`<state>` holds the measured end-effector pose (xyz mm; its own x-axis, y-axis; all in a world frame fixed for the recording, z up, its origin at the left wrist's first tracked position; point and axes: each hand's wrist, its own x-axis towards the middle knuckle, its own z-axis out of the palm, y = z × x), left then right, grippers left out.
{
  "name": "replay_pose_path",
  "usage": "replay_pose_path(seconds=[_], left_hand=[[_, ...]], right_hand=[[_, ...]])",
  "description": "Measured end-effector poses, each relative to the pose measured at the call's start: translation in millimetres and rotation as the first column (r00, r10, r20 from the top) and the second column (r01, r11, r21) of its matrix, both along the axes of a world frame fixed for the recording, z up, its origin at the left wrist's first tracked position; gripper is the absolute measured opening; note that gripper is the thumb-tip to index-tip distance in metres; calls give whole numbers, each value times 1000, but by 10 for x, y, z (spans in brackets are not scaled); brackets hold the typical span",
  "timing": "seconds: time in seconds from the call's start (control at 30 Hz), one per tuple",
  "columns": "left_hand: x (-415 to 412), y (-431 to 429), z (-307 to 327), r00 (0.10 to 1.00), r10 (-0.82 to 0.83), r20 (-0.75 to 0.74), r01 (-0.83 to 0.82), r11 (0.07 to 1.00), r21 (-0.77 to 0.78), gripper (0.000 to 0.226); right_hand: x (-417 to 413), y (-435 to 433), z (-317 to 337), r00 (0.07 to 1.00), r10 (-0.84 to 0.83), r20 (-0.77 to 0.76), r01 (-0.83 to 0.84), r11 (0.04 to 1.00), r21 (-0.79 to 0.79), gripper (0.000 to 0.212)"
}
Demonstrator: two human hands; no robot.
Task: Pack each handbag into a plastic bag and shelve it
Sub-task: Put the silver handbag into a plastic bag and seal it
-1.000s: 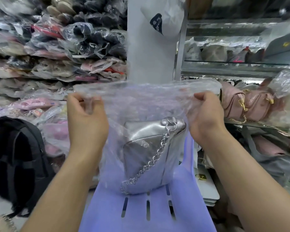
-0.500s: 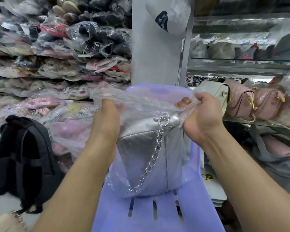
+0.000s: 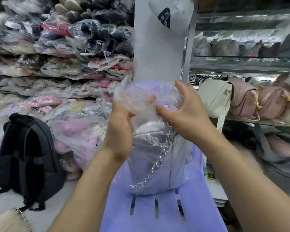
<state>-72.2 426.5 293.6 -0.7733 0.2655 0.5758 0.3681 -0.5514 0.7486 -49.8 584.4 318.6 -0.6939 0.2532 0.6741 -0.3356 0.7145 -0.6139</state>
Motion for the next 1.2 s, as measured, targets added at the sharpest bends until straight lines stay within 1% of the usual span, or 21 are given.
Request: replay_pose_path(seconds=[0.03, 0.1, 0.17, 0.23, 0.33, 0.4, 0.47, 0.5, 0.57, 0.6, 0.63, 0.67, 0.7, 0.73, 0.8, 0.87, 0.93, 0.97, 1.03, 1.1, 1.2], left_hand=[[-18, 0, -42, 996, 52, -67, -56, 997, -59, 63], [-14, -11, -98, 959, 161, -232, -208, 959, -191, 57], [3, -42, -112, 916, 180, -358, -302, 897, -323, 73], [53, -65, -94, 898, 152, -414, -345, 825, -446, 94], [113, -43, -59, 879, 170, -445, -410, 746, -525, 102], [90, 13, -45, 841, 284, -460, -498, 740, -453, 81], [48, 92, -23, 809, 406, -426, -566, 735, -373, 44], [46, 114, -5, 792, 459, -403, -595, 727, -343, 30], [31, 99, 42, 715, 564, -413, -687, 677, -265, 16], [20, 60, 77, 668, 614, -421, -732, 644, -221, 14], [13, 15, 113, 642, 650, -406, -755, 629, -186, 14], [8, -26, 153, 649, 664, -372, -750, 642, -160, 17], [9, -53, 187, 700, 642, -314, -703, 697, -142, 21], [23, -56, 210, 788, 571, -231, -606, 785, -127, 26], [82, -33, 226, 956, 295, -3, -294, 953, -66, 35], [141, -21, 215, 988, 59, 143, -62, 998, 16, 44], [145, -16, 187, 985, -36, 171, 29, 999, 45, 48], [139, 4, 170, 987, -29, 158, 22, 999, 43, 44], [114, 54, 129, 993, 84, 81, -85, 996, 10, 35], [83, 100, 82, 961, 245, -126, -261, 957, -127, 29], [82, 98, 48, 829, 335, -447, -492, 817, -301, 19]], right_hand=[[10, -38, 17, 999, -42, -4, 42, 999, 31, 102], [25, -97, 41, 995, -98, -1, 98, 994, 47, 101], [36, -133, 58, 992, -126, 13, 126, 991, 38, 101], [19, -127, 59, 990, -138, 24, 138, 990, 30, 97], [18, -127, 70, 990, -138, 31, 136, 989, 51, 92], [46, -173, 64, 989, -142, 38, 138, 987, 83, 93], [46, -229, 43, 994, -111, 6, 111, 990, 82, 89], [44, -242, 31, 996, -88, 9, 88, 995, 53, 92], [75, -224, 43, 999, 26, 27, -23, 994, -106, 96], [88, -175, 63, 992, 124, 9, -118, 964, -237, 83], [97, -117, 85, 972, 233, -35, -230, 904, -361, 61], [105, -69, 110, 950, 302, -79, -304, 837, -456, 39], [119, -30, 134, 944, 316, -97, -320, 799, -509, 27], [120, -5, 147, 950, 299, -94, -302, 792, -530, 24], [95, 10, 152, 963, 259, -70, -255, 801, -542, 23], [69, 1, 169, 967, 248, -55, -236, 795, -559, 21], [71, 9, 196, 966, 257, -41, -232, 781, -579, 21], [74, 23, 214, 965, 262, -29, -228, 771, -595, 22], [93, 29, 253, 957, 289, -11, -228, 730, -644, 21], [87, 15, 285, 962, 270, -33, -221, 704, -675, 17], [71, -45, 299, 976, 210, -54, -197, 758, -621, 22]])
